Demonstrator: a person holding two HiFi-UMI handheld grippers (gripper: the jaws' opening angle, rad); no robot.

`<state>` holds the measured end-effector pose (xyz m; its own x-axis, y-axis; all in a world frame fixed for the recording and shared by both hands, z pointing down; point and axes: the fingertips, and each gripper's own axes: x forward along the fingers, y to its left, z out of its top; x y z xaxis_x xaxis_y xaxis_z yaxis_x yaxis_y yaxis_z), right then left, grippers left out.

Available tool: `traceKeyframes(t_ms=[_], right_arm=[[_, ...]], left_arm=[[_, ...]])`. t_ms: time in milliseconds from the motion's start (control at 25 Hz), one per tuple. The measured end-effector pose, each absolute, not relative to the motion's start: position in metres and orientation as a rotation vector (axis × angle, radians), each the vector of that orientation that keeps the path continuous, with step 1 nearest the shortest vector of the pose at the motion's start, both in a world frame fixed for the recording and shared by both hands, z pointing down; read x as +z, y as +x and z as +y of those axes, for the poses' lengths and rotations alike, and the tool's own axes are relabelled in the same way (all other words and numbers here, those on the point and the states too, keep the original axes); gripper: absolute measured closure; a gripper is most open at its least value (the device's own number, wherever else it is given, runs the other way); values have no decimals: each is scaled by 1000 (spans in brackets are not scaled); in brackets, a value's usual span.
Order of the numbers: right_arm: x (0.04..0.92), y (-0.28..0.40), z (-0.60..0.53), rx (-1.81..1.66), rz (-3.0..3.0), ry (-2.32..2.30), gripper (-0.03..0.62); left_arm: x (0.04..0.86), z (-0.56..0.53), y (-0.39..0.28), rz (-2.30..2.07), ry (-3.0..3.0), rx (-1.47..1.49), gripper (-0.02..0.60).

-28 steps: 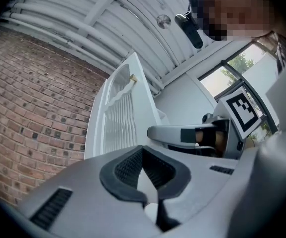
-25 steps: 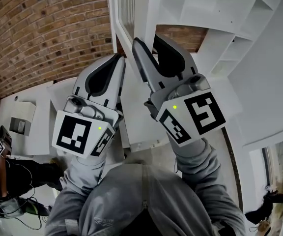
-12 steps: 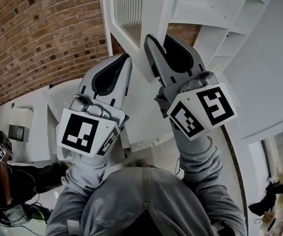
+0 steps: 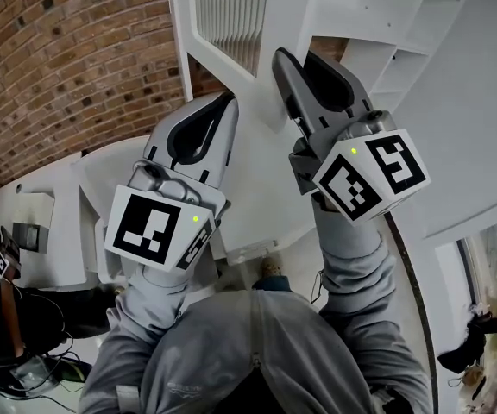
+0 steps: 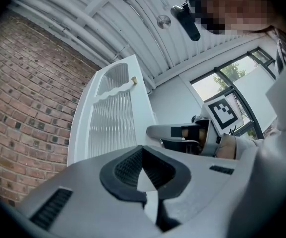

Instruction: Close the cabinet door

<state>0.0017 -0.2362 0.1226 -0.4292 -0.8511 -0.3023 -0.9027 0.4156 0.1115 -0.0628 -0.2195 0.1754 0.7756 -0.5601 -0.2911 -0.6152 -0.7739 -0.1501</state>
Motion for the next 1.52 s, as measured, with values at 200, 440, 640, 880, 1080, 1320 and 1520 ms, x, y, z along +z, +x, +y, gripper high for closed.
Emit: traceKeyframes(t_ms=[200,440,640,880,1080,1320,1520], right_arm=[[124,13,-240,383,2487,-1518,502],[122,33,-248,366,2536,-1432,502],[119,57,-257,338,2562,-1370,503],[120,85,-280,299,2583,-1304,503],[119,101,-296,279,2613,-1234,502],[116,116,-316,249,2643,-1135,502],[127,137,-330,238,2646,-1085,497]], left_arm=[[176,-229,-55,916,-2725,344,578],[170,-240,-23,910,-2709,346,578],[164,-249,4,920,-2698,351,578],[167,-272,32,950,-2698,335,578],[168,-290,49,990,-2689,320,578],[167,-310,65,1044,-2674,286,578],[179,-321,86,1065,-2659,254,578]])
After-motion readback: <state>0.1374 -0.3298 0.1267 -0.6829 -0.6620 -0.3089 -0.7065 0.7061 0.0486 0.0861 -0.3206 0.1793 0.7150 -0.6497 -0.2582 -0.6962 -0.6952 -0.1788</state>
